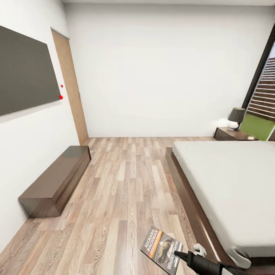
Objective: In the bedroom, move the book from the bed onto either nightstand, and place the two sandals side by side next to the bed.
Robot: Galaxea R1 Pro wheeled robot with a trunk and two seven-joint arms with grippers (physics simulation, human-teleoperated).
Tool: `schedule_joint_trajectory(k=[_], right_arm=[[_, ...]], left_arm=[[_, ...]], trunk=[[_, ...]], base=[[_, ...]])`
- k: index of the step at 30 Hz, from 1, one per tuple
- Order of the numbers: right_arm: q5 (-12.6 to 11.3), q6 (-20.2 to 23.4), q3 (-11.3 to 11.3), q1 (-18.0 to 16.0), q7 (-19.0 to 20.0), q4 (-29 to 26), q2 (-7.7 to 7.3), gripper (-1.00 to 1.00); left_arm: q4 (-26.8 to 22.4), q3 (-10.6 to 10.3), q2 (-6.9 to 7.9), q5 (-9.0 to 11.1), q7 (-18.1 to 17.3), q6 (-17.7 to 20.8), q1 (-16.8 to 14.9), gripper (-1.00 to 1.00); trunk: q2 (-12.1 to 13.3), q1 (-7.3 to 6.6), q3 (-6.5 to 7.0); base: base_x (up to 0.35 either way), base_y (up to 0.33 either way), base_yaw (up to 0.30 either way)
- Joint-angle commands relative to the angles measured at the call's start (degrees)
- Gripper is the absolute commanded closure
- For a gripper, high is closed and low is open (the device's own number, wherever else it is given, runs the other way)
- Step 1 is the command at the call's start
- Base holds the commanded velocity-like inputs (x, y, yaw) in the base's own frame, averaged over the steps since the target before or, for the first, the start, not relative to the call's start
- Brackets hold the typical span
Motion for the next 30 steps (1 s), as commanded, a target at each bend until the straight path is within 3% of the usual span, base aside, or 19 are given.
schedule_joint_trajectory(k=[1, 9, 30], right_arm=[[-0.62, 0.48, 0.31, -0.1, 0.28, 0.16, 0.02, 1.0], [-0.62, 0.48, 0.31, -0.1, 0.28, 0.17, 0.08, 1.0], [-0.62, 0.48, 0.31, -0.1, 0.28, 0.16, 0.11, 1.0]], left_arm=[[0.06, 0.48, 0.02, -0.54, -0.15, -0.2, -0.04, -1.0], [0.05, 0.48, 0.02, -0.54, -0.15, -0.2, 0.03, -1.0], [0.04, 0.48, -0.07, -0.54, -0.15, -0.2, 0.04, -1.0]], trunk=[[-0.09, 0.02, -0.11], [-0.09, 0.02, 0.02], [-0.09, 0.02, 1.89]], base=[[0.0, 0.0, -0.037], [0.0, 0.0, -0.018], [0.0, 0.0, -0.063]])
